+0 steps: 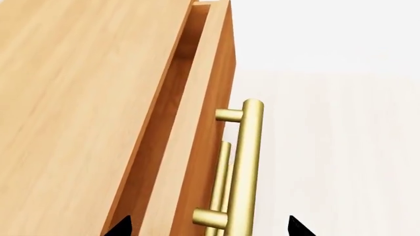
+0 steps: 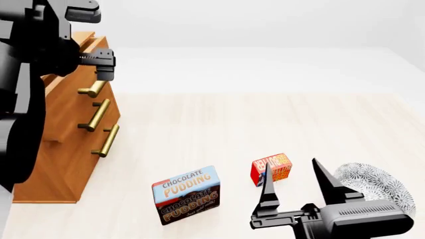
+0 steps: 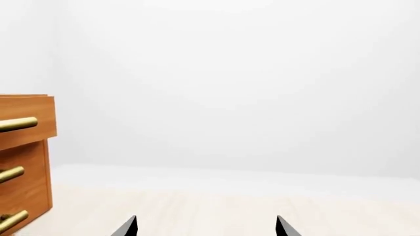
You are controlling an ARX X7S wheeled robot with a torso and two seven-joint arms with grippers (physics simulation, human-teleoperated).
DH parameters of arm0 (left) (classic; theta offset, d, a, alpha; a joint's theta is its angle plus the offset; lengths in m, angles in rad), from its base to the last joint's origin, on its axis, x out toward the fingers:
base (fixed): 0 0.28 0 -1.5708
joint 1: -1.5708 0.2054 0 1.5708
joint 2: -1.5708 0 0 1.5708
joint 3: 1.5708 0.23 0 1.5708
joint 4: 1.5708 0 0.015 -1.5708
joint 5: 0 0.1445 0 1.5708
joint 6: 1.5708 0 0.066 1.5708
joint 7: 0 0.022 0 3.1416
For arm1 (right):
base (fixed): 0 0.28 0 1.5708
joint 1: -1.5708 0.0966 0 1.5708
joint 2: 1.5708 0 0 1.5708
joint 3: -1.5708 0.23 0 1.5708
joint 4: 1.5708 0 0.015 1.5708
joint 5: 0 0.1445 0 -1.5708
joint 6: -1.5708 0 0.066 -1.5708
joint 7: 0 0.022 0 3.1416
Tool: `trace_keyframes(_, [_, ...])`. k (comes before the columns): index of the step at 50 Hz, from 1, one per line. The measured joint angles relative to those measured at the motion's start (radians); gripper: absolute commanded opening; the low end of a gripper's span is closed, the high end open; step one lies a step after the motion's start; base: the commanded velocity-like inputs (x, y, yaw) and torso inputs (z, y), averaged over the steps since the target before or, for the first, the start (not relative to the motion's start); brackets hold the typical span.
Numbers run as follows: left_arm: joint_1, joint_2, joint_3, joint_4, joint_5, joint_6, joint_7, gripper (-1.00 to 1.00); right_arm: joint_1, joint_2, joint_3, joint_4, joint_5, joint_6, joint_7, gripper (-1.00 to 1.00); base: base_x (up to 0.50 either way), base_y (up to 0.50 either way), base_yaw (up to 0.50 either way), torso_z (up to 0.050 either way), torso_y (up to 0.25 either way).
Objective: Put the butter at the back in the top drawer of the cabinet and close it.
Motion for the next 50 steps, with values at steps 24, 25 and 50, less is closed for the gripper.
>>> trace_keyframes(24, [0.021, -0.011, -0.021, 0.0, -0.003, 0.016, -0.016, 1.0, 0.004, 0.003, -0.013, 0.012, -0.003, -0.003, 0.005, 1.0, 0.0, 0.0, 0.0, 0.0, 0.0])
trace_keyframes(25, [0.022, -0.011, -0.022, 0.0, -0.003, 0.017, -0.017, 1.0, 0.004, 0.003, -0.013, 0.012, -0.003, -0.003, 0.005, 1.0, 0.0, 0.0, 0.0, 0.0, 0.0])
trace_keyframes(50, [0.056, -0.029, -0.049, 0.001, 0.0, 0.031, -0.05, 1.0, 0.012, 0.007, -0.027, 0.015, -0.005, 0.003, 0.012, 1.0, 0.0, 0.0, 0.0, 0.0, 0.0])
